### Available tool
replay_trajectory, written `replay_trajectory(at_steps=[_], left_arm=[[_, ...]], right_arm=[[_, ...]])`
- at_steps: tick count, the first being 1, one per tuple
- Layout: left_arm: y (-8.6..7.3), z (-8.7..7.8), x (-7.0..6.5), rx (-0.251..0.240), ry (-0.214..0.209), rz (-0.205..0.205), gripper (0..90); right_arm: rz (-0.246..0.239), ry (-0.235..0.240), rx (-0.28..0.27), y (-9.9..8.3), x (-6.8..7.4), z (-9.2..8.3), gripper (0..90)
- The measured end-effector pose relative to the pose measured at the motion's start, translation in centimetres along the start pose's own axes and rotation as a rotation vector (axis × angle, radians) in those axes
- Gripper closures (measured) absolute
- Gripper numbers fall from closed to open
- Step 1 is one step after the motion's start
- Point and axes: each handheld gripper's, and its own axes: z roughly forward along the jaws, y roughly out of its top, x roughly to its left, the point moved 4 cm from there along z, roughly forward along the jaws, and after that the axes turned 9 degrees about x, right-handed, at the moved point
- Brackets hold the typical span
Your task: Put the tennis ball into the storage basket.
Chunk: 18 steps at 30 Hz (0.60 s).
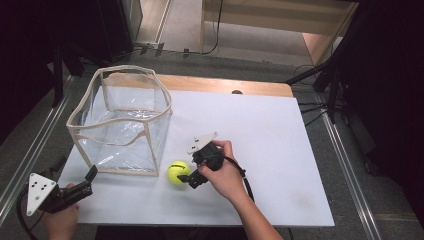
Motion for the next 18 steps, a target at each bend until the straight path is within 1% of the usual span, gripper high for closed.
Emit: replay_trajectory(at_steps=[4,6,7,10,11,14,18], left_arm=[[0.0,0.0,0.0,0.000,0.000,-0.001,6.8],[0.0,0.0,0.0,-0.001,-0.001,-0.001,6.8],[0.0,0.0,0.0,-0.001,-0.001,-0.001,6.8],[0.0,0.0,0.0,-0.001,-0.001,0.001,6.8],[0.0,0.0,0.0,-0.001,-0.001,0.001,6.8],[0.0,0.0,0.0,-0.001,-0.001,0.001,6.7],[0.0,0.0,0.0,-0.001,-0.002,0.001,6.8]], right_arm=[[-0.012,0.001,0.020,0.2,0.2,0.5,0.0],[-0.028,0.006,0.046,0.3,0.5,1.1,0.0],[-0.028,0.006,0.046,0.3,0.5,1.1,0.0],[-0.037,0.010,0.072,0.4,0.8,1.6,0.0],[-0.043,0.012,0.089,0.5,1.0,2.0,0.0],[-0.047,0.011,0.102,0.6,1.1,2.3,0.0],[-0.054,0.015,0.140,0.7,1.4,2.9,0.0]])
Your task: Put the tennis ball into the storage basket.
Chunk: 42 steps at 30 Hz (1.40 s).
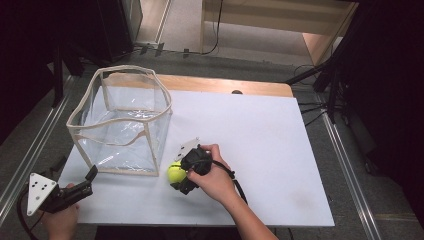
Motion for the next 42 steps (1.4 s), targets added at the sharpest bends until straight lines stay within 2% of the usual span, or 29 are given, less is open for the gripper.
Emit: replay_trajectory(at_steps=[3,6,8,9,21,24,25,27,38,42], left_arm=[[0.0,0.0,0.0,0.000,0.000,0.000,6.7],[0.0,0.0,0.0,0.000,0.000,0.000,6.8],[0.0,0.0,0.0,0.000,0.001,0.001,6.8],[0.0,0.0,0.0,0.000,0.000,0.001,6.8],[0.0,0.0,0.0,0.000,-0.001,0.002,6.7],[0.0,0.0,0.0,0.000,-0.001,0.002,6.8],[0.0,0.0,0.0,0.000,-0.001,0.002,6.8],[0.0,0.0,0.0,0.000,-0.001,0.002,6.7],[0.0,0.0,0.0,0.001,-0.001,0.001,6.8],[0.0,0.0,0.0,0.001,-0.001,0.002,6.7]], right_arm=[[-0.014,0.000,0.013,0.1,0.0,0.4,0.0],[-0.002,0.004,0.033,0.2,0.2,0.6,0.0],[-0.019,-0.005,0.025,0.3,0.0,0.8,9.8],[-0.002,-0.007,0.041,0.3,0.1,0.8,11.0],[0.005,-0.021,0.089,0.4,0.3,1.7,12.2],[0.008,-0.020,0.088,0.5,0.4,2.0,13.4],[0.009,-0.025,0.084,0.5,0.3,2.0,20.2],[0.009,-0.043,0.082,0.5,0.2,2.0,22.7],[0.018,-0.032,0.092,0.5,0.1,1.7,23.3],[0.008,-0.024,0.079,0.6,-0.1,1.4,23.3]])
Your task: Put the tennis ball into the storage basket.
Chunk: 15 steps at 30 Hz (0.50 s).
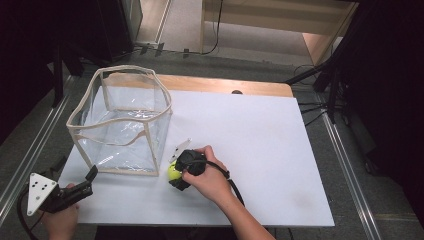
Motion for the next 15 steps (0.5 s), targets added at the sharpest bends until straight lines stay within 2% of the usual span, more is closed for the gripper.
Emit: replay_trajectory(at_steps=[5,8,11,13,15], left_arm=[[0.0,0.0,0.0,0.000,0.000,0.000,6.8],[0.0,0.0,0.0,0.000,0.000,-0.002,6.7],[0.0,0.0,0.0,-0.001,-0.001,-0.005,6.8],[0.0,0.0,0.0,-0.001,-0.001,-0.002,6.8],[0.0,0.0,0.0,0.000,-0.001,-0.001,6.7]], right_arm=[[0.014,0.002,-0.004,0.1,-0.1,-0.4,23.3],[-0.007,0.002,-0.009,0.4,-0.3,-0.8,23.3],[0.005,0.009,-0.009,0.6,-0.3,-1.2,23.3],[-0.015,0.004,-0.025,0.9,-0.5,-1.3,23.4],[-0.006,0.011,-0.025,0.9,-0.4,-1.4,23.3]])
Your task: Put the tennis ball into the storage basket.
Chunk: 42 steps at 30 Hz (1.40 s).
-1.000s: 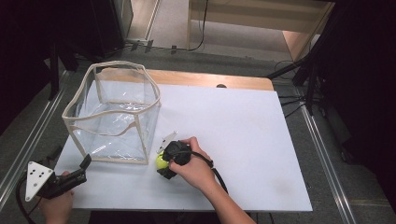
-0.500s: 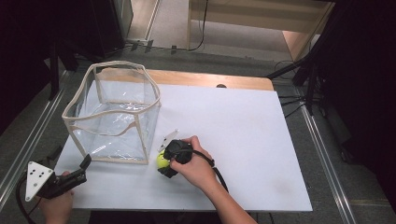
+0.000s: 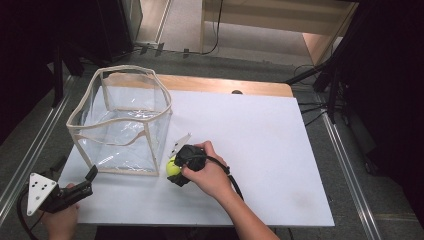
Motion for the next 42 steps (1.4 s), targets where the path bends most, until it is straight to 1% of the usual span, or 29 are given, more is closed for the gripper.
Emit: replay_trajectory(at_steps=[1,2,5,6,7,8,13,16,17,18,19,21,22,23,25,26,27,28,29,30,31,32,37,40,42], left_arm=[[0.0,0.0,0.0,0.000,0.000,0.000,6.7],[0.0,0.0,0.0,0.000,0.000,0.000,6.8],[0.0,0.0,0.0,-0.001,0.000,-0.001,6.8],[0.0,0.0,0.0,0.000,0.001,-0.001,6.8],[0.0,0.0,0.0,0.002,0.002,-0.001,6.7],[0.0,0.0,0.0,0.000,0.001,0.000,6.8],[0.0,0.0,0.0,0.004,0.003,-0.004,6.7],[0.0,0.0,0.0,0.002,0.002,-0.005,6.7],[0.0,0.0,0.0,0.003,0.002,-0.005,6.7],[0.0,0.0,0.0,0.002,0.002,-0.005,6.7],[0.0,0.0,0.0,0.002,0.002,-0.005,6.8],[0.0,0.0,0.0,0.004,0.004,-0.006,6.8],[0.0,0.0,0.0,0.005,0.005,-0.006,6.8],[0.0,0.0,0.0,0.005,0.005,-0.006,6.8],[0.0,0.0,0.0,0.005,0.005,-0.006,6.7],[0.0,0.0,0.0,0.006,0.005,-0.005,6.8],[0.0,0.0,0.0,0.006,0.005,-0.004,6.8],[0.0,0.0,0.0,0.006,0.005,-0.004,6.7],[0.0,0.0,0.0,0.006,0.005,-0.004,6.7],[0.0,0.0,0.0,0.006,0.005,-0.005,6.8],[0.0,0.0,0.0,0.005,0.005,-0.005,6.8],[0.0,0.0,0.0,0.006,0.005,-0.005,6.7],[0.0,0.0,0.0,0.005,0.005,-0.005,6.8],[0.0,0.0,0.0,0.004,0.004,-0.007,6.8],[0.0,0.0,0.0,0.004,0.004,-0.007,6.8]], right_arm=[[0.000,-0.003,0.004,0.1,-0.1,-0.1,23.4],[0.003,-0.001,-0.005,0.3,-0.1,-0.4,23.3],[0.005,0.004,-0.009,0.4,-0.2,-0.7,23.4],[0.001,0.005,-0.007,0.5,-0.2,-0.9,23.3],[-0.008,0.000,-0.018,0.8,-0.4,-1.2,23.3],[0.000,0.005,-0.012,0.9,-0.3,-1.4,23.3],[-0.016,0.004,-0.030,1.3,-0.6,-2.1,23.4],[-0.011,0.019,-0.036,1.7,-0.8,-2.9,23.4],[-0.016,0.011,-0.041,1.8,-0.9,-3.1,23.3],[-0.003,0.016,-0.039,1.8,-0.9,-3.3,23.4],[-0.007,0.014,-0.040,1.9,-1.0,-3.5,23.4],[0.002,0.014,-0.037,1.9,-1.0,-3.6,23.4],[-0.014,0.024,-0.045,2.1,-1.3,-3.9,23.4],[-0.004,0.029,-0.050,2.2,-1.3,-4.1,23.4],[-0.004,0.032,-0.051,2.3,-1.4,-4.3,23.5],[-0.012,0.039,-0.058,2.5,-1.5,-4.6,23.5],[-0.012,0.039,-0.058,2.5,-1.5,-4.6,23.5],[-0.006,0.045,-0.057,2.6,-1.6,-5.0,23.5],[-0.006,0.045,-0.057,2.6,-1.6,-5.0,23.5],[-0.017,0.047,-0.066,2.9,-1.8,-5.3,23.5],[-0.017,0.047,-0.066,2.9,-1.8,-5.3,23.5],[-0.006,0.052,-0.068,3.0,-1.9,-5.7,23.6],[-0.006,0.054,-0.071,3.4,-2.1,-6.4,23.6],[-0.018,0.053,-0.077,3.7,-2.4,-7.0,23.6],[-0.014,0.054,-0.074,3.8,-2.3,-7.1,23.6]])
